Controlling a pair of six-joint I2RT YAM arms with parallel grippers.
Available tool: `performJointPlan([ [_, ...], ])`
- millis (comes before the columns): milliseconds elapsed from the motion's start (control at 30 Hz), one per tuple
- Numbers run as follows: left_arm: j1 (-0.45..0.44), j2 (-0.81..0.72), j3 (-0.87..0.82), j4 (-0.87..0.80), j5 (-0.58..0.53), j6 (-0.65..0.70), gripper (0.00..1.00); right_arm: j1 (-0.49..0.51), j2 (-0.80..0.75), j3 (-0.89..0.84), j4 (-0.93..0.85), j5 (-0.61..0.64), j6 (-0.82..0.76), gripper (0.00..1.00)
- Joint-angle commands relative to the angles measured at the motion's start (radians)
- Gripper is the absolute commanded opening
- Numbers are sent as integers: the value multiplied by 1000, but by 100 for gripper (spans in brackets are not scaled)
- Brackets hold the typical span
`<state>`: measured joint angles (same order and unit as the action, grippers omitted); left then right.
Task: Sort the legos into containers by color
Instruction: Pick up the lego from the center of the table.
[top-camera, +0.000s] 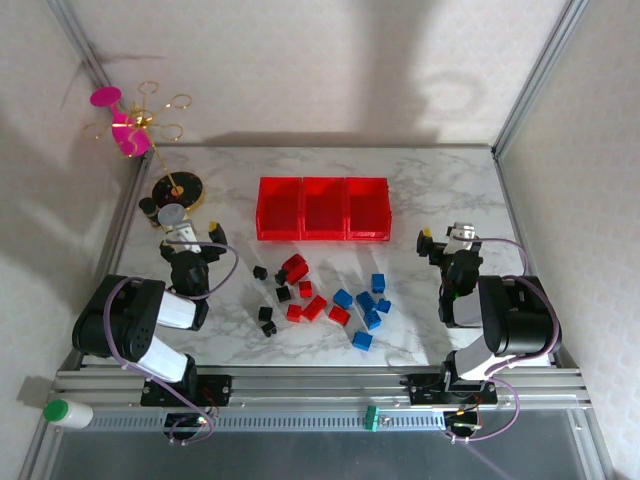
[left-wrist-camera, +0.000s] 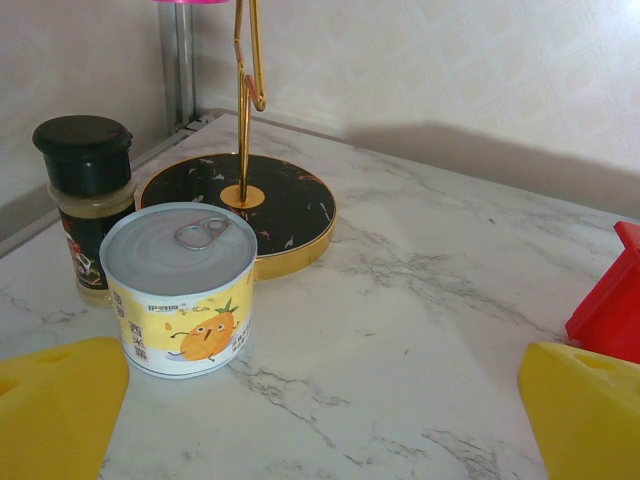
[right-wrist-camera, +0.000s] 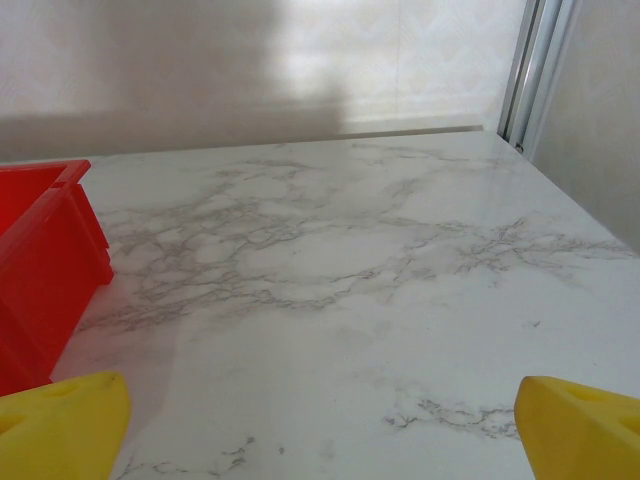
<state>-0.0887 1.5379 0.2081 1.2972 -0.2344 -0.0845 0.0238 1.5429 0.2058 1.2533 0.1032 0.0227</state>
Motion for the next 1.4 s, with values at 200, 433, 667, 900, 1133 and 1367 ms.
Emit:
performJointPlan([
  [200, 9, -4, 15, 0, 9, 5, 99, -6, 0, 16, 25, -3, 8, 99],
  [433, 9, -2, 15, -2, 9, 5, 99, -6, 0, 16, 25, -3, 8, 99],
  [667, 9, -5, 12, 4, 8, 7, 99, -5, -28, 27, -18, -41, -6, 99],
  [900, -13, -130, 32, -140, 11, 29, 99, -5, -158, 89, -217, 11, 22, 99],
  [1133, -11, -368, 49, -383, 64, -82, 99, -7, -253, 267, -639, 126, 264, 99],
  [1367, 22, -500, 123, -599, 109, -291, 99, 1, -258, 355, -896, 66, 474, 99],
])
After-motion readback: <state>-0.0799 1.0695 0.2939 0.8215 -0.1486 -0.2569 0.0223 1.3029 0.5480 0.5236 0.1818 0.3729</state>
